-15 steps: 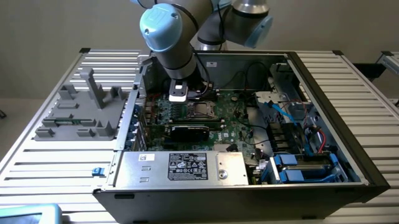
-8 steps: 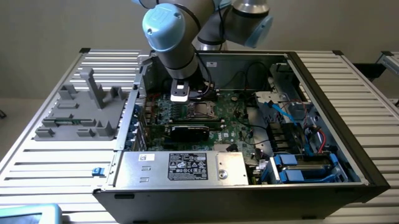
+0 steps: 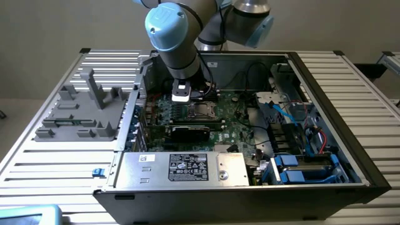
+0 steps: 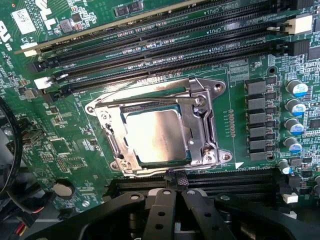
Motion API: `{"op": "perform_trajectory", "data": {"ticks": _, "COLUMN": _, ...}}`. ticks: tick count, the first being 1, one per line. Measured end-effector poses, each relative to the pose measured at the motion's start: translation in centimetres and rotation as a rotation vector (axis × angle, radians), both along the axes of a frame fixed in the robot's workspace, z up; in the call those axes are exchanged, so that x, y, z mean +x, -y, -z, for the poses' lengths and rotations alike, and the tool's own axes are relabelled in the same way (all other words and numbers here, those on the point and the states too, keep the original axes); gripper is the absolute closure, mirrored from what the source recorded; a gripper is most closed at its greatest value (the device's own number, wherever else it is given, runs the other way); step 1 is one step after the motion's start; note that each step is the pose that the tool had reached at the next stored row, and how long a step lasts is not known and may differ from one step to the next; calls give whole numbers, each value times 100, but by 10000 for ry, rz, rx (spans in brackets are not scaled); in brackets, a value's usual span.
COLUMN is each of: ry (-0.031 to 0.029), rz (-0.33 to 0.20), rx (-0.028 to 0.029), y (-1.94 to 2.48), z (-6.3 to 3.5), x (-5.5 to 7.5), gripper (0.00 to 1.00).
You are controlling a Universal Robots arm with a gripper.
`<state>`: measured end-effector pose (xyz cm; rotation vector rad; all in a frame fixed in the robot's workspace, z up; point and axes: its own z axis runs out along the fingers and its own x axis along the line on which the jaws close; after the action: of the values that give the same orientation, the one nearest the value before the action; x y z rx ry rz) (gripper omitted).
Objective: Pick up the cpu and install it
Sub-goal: 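Install the first cpu locking lever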
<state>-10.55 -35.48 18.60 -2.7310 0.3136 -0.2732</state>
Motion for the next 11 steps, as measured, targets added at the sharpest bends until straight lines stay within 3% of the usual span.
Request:
{"op": "perform_trajectory", "data": {"ticks": 5, "ry": -185, "rz": 12, "rx": 1, "y": 0, "z": -5, "x": 5, "gripper": 89}}
{"op": "perform_trajectory", "data": {"ticks": 11, "ry": -563, "rz": 24, "rx": 3, "y": 0, "z": -24, "x": 6, "gripper": 89}}
